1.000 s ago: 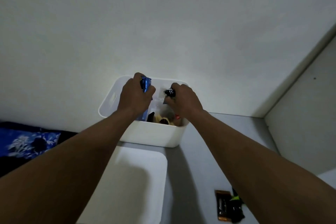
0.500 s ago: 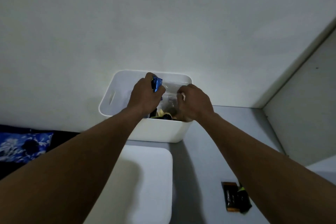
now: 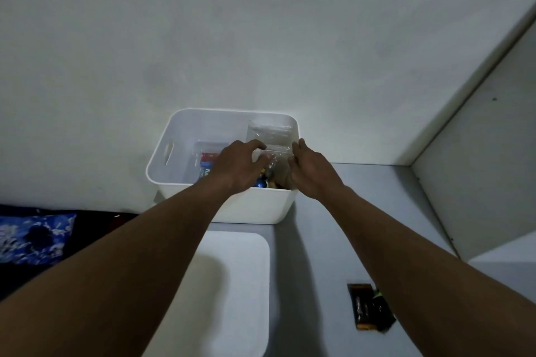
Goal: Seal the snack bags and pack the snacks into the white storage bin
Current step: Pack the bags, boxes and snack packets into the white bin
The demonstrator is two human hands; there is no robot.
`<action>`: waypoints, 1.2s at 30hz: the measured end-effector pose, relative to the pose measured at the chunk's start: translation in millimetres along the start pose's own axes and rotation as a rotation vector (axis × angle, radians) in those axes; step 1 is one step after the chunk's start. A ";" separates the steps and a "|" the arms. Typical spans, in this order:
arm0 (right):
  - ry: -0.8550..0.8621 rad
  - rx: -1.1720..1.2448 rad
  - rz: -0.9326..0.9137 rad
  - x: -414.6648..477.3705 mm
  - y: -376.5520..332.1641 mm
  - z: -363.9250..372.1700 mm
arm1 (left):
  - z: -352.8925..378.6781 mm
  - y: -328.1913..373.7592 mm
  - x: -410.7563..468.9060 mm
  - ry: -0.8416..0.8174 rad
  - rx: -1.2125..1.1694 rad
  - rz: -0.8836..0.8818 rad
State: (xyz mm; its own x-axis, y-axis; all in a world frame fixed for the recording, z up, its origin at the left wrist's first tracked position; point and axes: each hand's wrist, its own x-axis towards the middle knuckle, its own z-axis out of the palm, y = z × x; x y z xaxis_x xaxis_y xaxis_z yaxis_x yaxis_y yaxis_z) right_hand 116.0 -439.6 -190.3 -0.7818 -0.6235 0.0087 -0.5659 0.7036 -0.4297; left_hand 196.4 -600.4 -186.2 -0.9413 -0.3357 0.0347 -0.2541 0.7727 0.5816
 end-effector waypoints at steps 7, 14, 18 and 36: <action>-0.045 0.082 0.027 -10.5 4.6 -9.5 | -4.3 8.3 -18.5 0.067 0.142 0.034; -0.026 0.099 0.085 -51.2 52.1 -24.5 | 49.2 53.8 -89.1 0.415 0.257 0.210; -0.078 0.067 0.144 -96.8 104.6 -16.1 | 114.3 74.3 -124.1 0.259 0.160 0.193; -0.330 0.064 0.169 -217.0 223.5 48.7 | 271.0 110.4 -158.6 -0.245 -0.092 -0.170</action>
State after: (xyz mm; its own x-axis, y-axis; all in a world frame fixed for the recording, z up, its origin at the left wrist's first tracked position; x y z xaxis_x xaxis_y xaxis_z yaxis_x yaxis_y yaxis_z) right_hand 172.0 -163.7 -332.2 -0.7303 -0.5839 -0.3546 -0.4102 0.7899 -0.4558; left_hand 257.5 -315.8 -347.8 -0.9155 -0.3075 -0.2594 -0.4016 0.6610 0.6339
